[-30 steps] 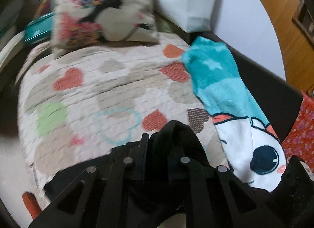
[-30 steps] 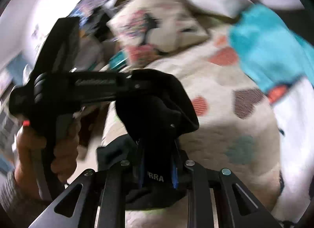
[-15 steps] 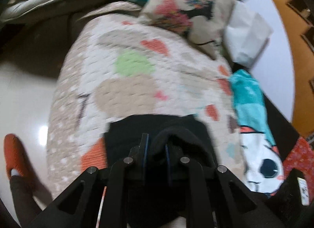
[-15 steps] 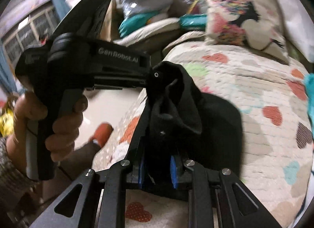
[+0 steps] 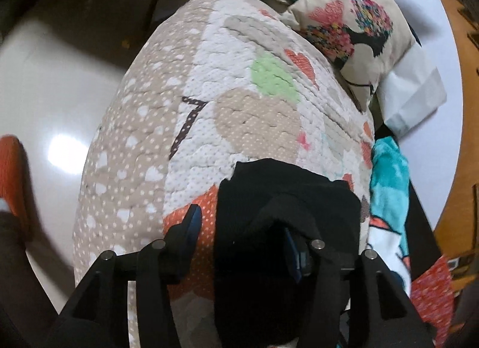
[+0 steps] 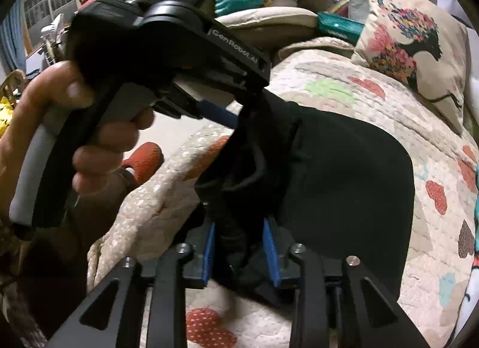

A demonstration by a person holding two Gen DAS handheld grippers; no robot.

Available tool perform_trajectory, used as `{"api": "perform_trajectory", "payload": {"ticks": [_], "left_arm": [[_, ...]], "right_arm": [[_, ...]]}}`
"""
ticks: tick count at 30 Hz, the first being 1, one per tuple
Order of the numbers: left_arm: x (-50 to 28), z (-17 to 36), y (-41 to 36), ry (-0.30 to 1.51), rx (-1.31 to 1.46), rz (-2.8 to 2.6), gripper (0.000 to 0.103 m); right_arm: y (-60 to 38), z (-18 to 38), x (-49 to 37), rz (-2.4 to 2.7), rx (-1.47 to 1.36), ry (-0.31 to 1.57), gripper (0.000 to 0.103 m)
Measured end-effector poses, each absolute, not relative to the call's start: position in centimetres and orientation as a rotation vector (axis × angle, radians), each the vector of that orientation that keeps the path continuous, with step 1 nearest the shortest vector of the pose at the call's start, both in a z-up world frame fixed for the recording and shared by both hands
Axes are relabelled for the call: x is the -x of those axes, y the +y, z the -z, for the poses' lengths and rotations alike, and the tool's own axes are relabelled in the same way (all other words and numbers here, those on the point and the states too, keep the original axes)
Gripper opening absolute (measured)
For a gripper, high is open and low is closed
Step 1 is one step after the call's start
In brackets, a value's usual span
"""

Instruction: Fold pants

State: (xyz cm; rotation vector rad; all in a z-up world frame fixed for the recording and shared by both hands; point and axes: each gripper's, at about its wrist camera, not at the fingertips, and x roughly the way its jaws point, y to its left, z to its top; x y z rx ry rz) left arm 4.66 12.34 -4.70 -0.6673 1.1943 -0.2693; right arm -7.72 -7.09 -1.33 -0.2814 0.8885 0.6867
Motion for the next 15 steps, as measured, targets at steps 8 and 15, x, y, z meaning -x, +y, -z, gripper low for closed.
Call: {"api": "perform_trajectory", "payload": {"ticks": [8, 15], "left_arm": [[-4.1, 2.1, 11.1, 1.203, 0.531, 0.229, 0.057], [-5.1, 4.3, 14.1, 1.260, 0.723, 0.281, 0.057]], "right_arm": [[-5.1, 0.5, 12.3, -0.840, 0.390, 0.809, 0.074], [-6.8, -0.4, 15.2, -0.875, 0.463, 0.818, 0.074]]}}
